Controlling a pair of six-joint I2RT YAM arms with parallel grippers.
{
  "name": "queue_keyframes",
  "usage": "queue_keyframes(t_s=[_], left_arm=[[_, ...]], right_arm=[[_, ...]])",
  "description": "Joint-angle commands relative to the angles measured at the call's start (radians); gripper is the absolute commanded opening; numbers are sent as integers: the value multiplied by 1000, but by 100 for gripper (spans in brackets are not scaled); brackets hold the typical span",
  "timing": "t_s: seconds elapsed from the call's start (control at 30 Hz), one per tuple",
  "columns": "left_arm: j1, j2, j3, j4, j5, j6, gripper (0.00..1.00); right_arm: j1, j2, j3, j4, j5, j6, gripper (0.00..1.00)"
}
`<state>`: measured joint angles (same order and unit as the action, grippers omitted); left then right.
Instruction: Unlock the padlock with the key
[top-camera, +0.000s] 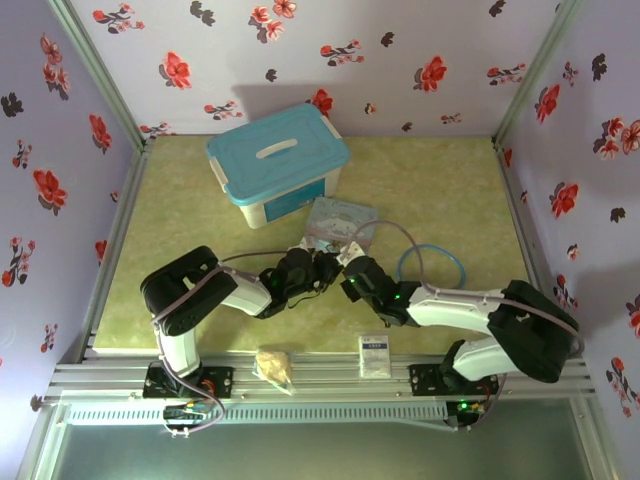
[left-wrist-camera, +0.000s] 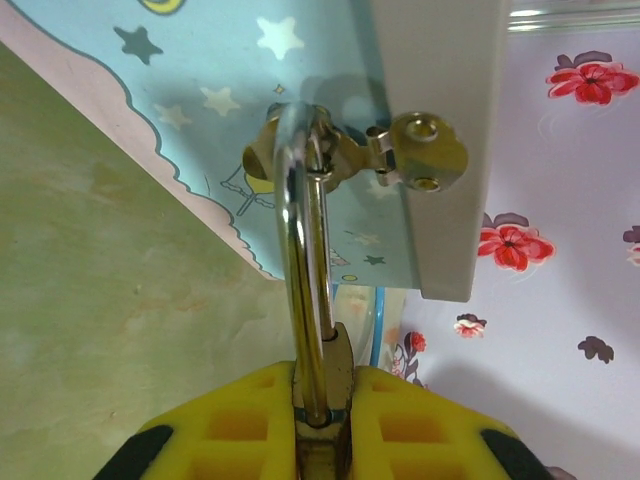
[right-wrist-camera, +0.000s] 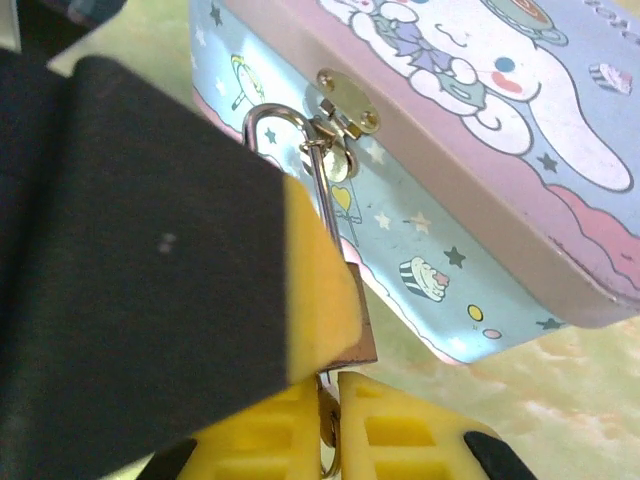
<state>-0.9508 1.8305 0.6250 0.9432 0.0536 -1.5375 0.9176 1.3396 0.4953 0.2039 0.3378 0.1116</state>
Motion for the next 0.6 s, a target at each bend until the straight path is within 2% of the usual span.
queue_keyframes(t_s=[0.0,0.27,0.5,0.57], left_arm=[[-9,-52,13,133,37,6,0],[-9,-43,1,153,37,4,0],[-6,-55,-6,109,32,44,0],[-4,-57,-6,87,32,59,0]], right_arm=[[-98,-32,-62,50,-180,97,11],[-207,-40,-119,149,-385,212,12],[-225,-39,-149,191,-421,279,14],[-236,-37,-162,214,-445,307,21]])
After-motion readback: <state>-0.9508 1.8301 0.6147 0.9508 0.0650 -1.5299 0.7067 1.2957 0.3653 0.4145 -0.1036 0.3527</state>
